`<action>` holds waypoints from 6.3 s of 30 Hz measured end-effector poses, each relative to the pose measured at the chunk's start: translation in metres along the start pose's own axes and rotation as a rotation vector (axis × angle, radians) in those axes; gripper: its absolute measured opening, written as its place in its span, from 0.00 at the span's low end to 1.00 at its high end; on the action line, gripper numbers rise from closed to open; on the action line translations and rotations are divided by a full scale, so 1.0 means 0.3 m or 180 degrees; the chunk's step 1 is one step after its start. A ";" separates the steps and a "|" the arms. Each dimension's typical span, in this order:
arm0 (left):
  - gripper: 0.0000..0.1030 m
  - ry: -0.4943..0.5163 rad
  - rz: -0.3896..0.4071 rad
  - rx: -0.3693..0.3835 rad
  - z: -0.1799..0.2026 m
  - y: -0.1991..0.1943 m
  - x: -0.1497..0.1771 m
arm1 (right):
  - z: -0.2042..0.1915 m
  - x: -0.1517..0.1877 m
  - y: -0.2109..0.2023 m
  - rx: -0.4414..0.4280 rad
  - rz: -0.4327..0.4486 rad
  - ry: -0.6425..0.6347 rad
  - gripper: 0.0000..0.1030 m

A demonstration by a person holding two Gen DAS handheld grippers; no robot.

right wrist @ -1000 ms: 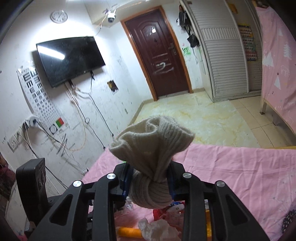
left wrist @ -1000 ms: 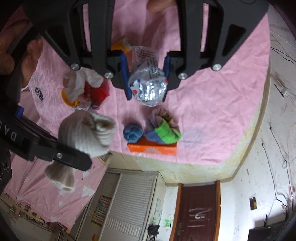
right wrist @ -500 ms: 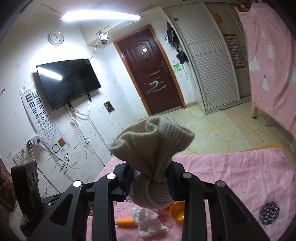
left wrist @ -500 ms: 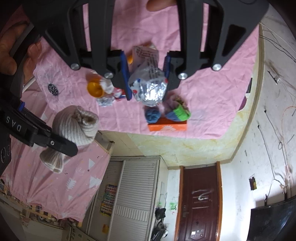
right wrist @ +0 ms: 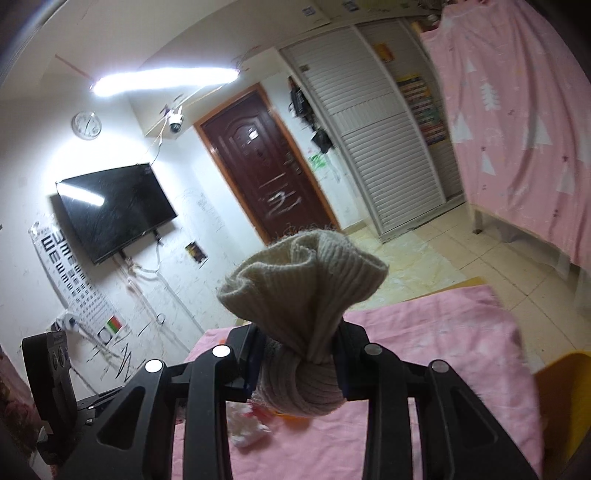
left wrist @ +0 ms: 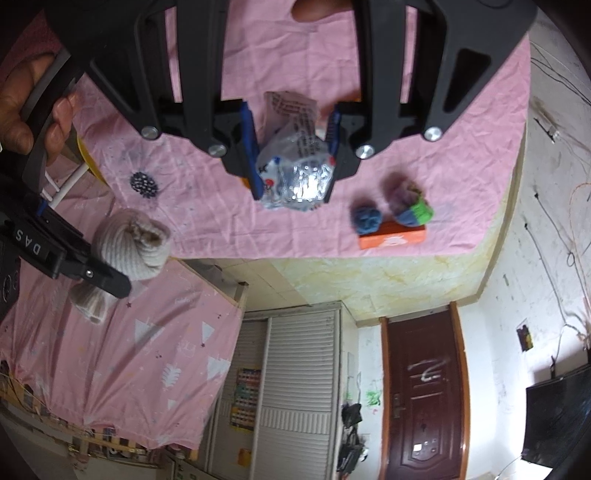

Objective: Collect trash
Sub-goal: 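Carry the foil wrapper and beige sock to the yellow bin and open both grippers, then move both grippers back over the items on the bed, then grasp the green-blue sock with the left gripper while the right grasps the white tissue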

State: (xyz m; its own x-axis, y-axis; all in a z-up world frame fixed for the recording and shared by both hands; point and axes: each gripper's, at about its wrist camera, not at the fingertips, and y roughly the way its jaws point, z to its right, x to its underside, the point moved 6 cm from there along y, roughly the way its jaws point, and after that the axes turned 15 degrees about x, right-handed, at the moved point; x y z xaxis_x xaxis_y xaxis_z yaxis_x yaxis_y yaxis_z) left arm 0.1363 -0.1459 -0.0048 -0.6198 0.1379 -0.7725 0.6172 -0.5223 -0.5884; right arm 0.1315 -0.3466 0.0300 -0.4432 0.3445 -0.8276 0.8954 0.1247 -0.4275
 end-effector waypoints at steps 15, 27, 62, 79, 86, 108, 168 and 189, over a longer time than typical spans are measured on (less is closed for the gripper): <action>0.28 0.0385 -0.0125 0.0243 0.301 0.114 -0.024 | 0.492 -0.010 -0.224 0.0633 0.0370 0.0527 0.25; 0.28 0.0684 -0.0241 0.0369 0.509 0.205 -0.022 | 0.756 0.042 -0.249 0.1007 0.0334 0.0734 0.27; 0.72 0.0915 -0.0358 0.0768 0.925 0.491 -0.058 | 1.010 0.074 -0.303 0.1203 0.0444 0.1277 0.65; 0.72 0.0658 -0.0307 0.0742 0.805 0.413 -0.072 | 0.915 0.073 -0.241 0.1132 0.0337 0.1078 0.66; 0.72 0.0601 -0.0279 0.0741 0.759 0.375 -0.067 | 0.857 0.072 -0.233 0.1079 0.0328 0.0947 0.69; 0.77 0.0194 -0.0149 0.0523 0.464 0.250 -0.065 | 0.534 0.125 -0.109 0.0822 0.0080 0.0329 0.70; 0.77 -0.0844 -0.0341 -0.0819 -0.564 0.161 -0.056 | -0.328 0.443 0.231 0.0015 -0.0962 -0.1133 0.70; 0.39 -0.0998 -0.0676 -0.0702 -0.624 0.324 -0.029 | -0.409 0.511 0.326 -0.0026 -0.1395 -0.1216 0.70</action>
State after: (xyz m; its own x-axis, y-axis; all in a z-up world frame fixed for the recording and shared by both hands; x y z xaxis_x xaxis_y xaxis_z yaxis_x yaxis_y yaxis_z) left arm 0.2924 -0.0403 -0.0999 -0.8403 -0.0571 -0.5391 0.5278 -0.3130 -0.7896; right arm 0.1565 -0.1673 -0.0938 -0.7557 -0.1008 -0.6471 0.6244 0.1875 -0.7583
